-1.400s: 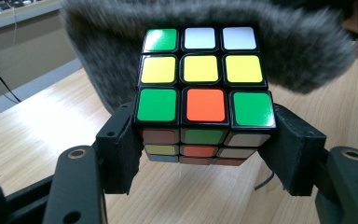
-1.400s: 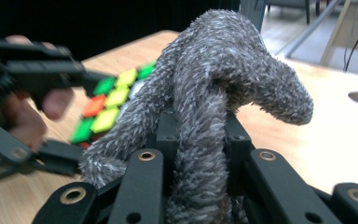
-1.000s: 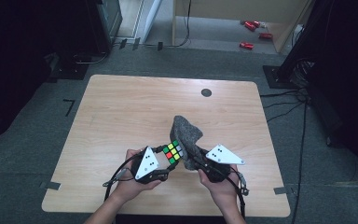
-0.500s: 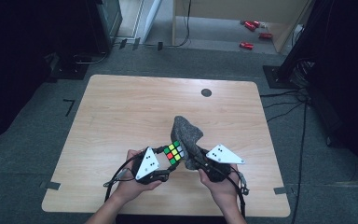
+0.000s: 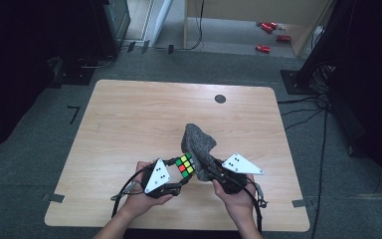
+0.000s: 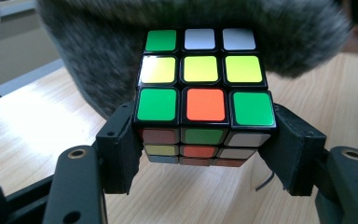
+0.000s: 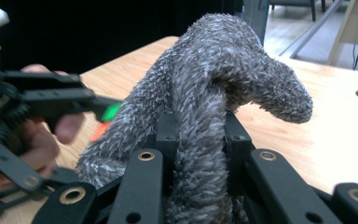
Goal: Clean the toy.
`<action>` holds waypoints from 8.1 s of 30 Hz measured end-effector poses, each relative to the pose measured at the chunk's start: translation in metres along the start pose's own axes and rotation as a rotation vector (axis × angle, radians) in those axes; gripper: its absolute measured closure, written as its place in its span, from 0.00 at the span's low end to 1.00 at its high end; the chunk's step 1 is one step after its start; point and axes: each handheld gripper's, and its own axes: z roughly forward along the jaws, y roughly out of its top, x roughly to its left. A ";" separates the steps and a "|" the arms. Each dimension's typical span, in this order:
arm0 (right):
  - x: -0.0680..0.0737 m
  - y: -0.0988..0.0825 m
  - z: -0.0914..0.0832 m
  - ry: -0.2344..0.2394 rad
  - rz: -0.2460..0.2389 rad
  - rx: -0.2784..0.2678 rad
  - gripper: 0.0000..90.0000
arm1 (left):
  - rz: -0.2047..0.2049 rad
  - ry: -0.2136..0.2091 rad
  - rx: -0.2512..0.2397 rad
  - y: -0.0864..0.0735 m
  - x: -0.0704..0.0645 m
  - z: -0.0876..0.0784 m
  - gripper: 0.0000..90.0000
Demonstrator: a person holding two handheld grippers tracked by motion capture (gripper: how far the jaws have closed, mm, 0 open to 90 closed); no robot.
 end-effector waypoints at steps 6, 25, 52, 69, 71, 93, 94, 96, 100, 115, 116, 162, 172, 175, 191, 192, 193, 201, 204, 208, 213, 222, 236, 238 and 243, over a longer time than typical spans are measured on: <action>-0.004 -0.004 0.003 0.004 0.035 0.019 0.83 | -0.015 -0.018 -0.006 -0.002 0.001 0.000 0.39; 0.001 0.000 0.001 0.026 0.049 -0.006 0.83 | -0.051 -0.026 -0.008 -0.002 0.005 -0.003 0.39; -0.003 -0.004 0.004 0.012 0.077 0.016 0.83 | -0.081 -0.029 -0.046 0.002 0.011 -0.009 0.39; 0.002 0.004 0.000 0.070 0.106 -0.036 0.83 | -0.092 -0.033 -0.053 0.003 0.013 -0.012 0.39; 0.003 0.005 -0.001 0.069 0.094 -0.043 0.83 | -0.090 -0.034 -0.052 0.003 0.013 -0.012 0.39; -0.009 -0.009 0.008 0.075 0.132 0.000 0.83 | -0.188 -0.014 -0.110 0.010 0.029 -0.023 0.39; -0.009 -0.012 0.009 0.077 0.115 -0.003 0.83 | -0.210 -0.018 -0.121 0.011 0.032 -0.024 0.39; -0.007 -0.016 0.011 0.119 0.105 -0.021 0.83 | -0.268 -0.025 -0.158 0.014 0.039 -0.029 0.39; 0.000 -0.026 0.021 0.191 0.057 -0.032 0.83 | -0.320 -0.057 -0.195 0.017 0.043 -0.032 0.39; 0.015 -0.028 0.029 0.158 -0.068 -0.042 0.82 | -0.312 -0.080 -0.178 0.017 0.037 -0.027 0.39; 0.020 -0.030 0.031 0.169 -0.092 -0.025 0.82 | -0.312 -0.080 -0.177 0.017 0.037 -0.027 0.39; -0.053 -0.036 0.008 -0.189 -0.024 0.070 0.81 | -0.322 -0.043 -0.147 0.008 0.051 -0.029 0.39; -0.062 -0.057 0.023 -0.220 -0.009 0.207 0.66 | -0.323 -0.036 -0.142 0.007 0.052 -0.029 0.39; -0.061 -0.057 0.024 -0.251 -0.011 0.213 0.44 | -0.332 -0.030 -0.137 0.007 0.053 -0.029 0.39; -0.017 -0.034 0.011 -0.132 -0.160 0.012 0.21 | -0.392 -0.022 -0.107 0.012 0.052 -0.021 0.39; -0.014 -0.034 0.012 -0.112 -0.162 0.001 0.21 | -0.395 -0.023 -0.106 0.013 0.051 -0.020 0.39; -0.010 -0.034 0.014 -0.088 -0.169 -0.013 0.22 | -0.396 -0.024 -0.104 0.014 0.050 -0.019 0.39; 0.014 -0.037 0.026 -0.006 -0.237 -0.056 0.22 | -0.426 -0.038 -0.071 0.016 0.044 -0.012 0.39; 0.020 -0.039 0.031 -0.009 -0.251 -0.044 0.22 | -0.435 -0.046 -0.061 0.016 0.042 -0.008 0.39; 0.023 -0.040 0.035 -0.037 -0.260 -0.046 0.20 | -0.431 -0.066 -0.054 0.017 0.036 -0.003 0.39; 0.025 -0.040 0.037 -0.059 -0.270 -0.058 0.20 | -0.422 -0.090 -0.035 0.018 0.028 0.002 0.39; 0.027 -0.039 0.033 -0.102 -0.285 -0.083 0.38 | -0.455 -0.127 -0.021 0.016 0.030 0.006 0.39; 0.003 -0.035 0.025 -0.167 -0.200 -0.037 0.38 | -0.425 -0.111 -0.103 0.014 0.052 -0.012 0.21; -0.001 -0.033 0.021 -0.173 -0.181 -0.044 0.38 | -0.397 -0.092 -0.090 0.012 0.053 -0.012 0.17; -0.008 -0.028 0.013 -0.173 -0.154 -0.061 0.38 | -0.273 -0.070 -0.053 0.009 0.047 -0.009 0.16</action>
